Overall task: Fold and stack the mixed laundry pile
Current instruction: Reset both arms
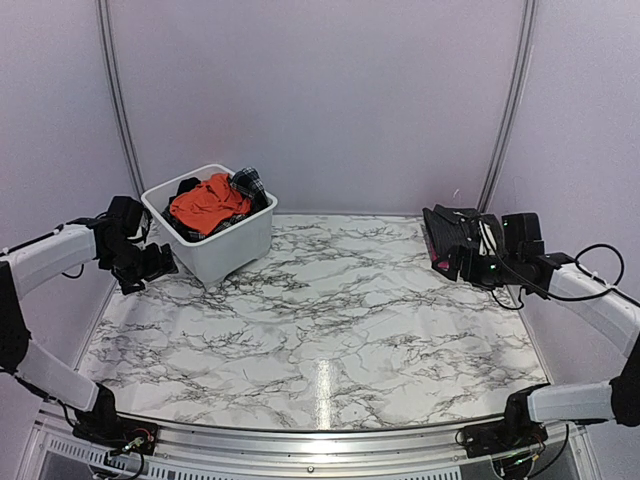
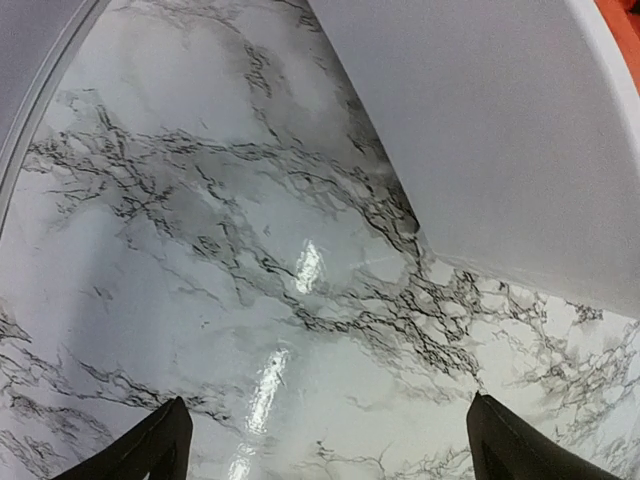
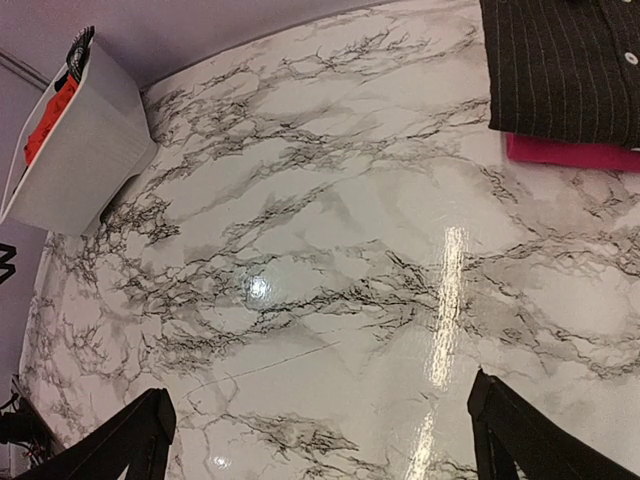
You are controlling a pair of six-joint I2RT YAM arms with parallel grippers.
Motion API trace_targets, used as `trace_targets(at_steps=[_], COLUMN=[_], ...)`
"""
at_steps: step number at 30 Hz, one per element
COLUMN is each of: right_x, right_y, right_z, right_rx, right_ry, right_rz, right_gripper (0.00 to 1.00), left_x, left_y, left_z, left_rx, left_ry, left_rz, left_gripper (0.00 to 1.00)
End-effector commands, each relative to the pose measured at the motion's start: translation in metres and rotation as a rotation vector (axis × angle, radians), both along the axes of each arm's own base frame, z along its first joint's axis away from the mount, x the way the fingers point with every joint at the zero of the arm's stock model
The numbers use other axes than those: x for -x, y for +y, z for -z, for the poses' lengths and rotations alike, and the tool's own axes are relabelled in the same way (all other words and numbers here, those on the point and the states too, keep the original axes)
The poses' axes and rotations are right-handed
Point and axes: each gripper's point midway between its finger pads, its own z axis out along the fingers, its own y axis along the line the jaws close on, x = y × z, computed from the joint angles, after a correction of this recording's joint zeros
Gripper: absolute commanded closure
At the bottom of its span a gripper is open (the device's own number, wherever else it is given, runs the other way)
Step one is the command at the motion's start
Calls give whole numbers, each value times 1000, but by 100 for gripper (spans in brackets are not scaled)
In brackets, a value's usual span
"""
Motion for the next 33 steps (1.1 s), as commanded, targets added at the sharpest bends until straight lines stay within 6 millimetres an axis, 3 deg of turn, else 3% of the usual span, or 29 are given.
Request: trace_targets(at_steps=[1,3,10,21,26,33], right_x=[-4,-3,-2,1,2,3], right_y=[6,7,8,11,12,13], right_z=[-20,-19,-20,-22,-22,-23], right_rx=[-11,-16,-20,-42,-44,-53], right_ry=[-52,-52,-57,-72,-76,-82], right_rz=[-27,-32,-41,-56,-57,-58], right_gripper=[2,1,1,1,1,1], left_x=[-3,-1,4,11,13,17], left_y=[-29,-45,-69,-77,-80,-84], left_z=[-13,-17,-33,-54,-74,-78], left_rx=[-31,-35,-64,-53,-55,-38], left_ry=[-45,-56,-112,-190,-279,-301], left_rz=[112,164,243,296,314,344], left_gripper=[1,1,1,1,1,1])
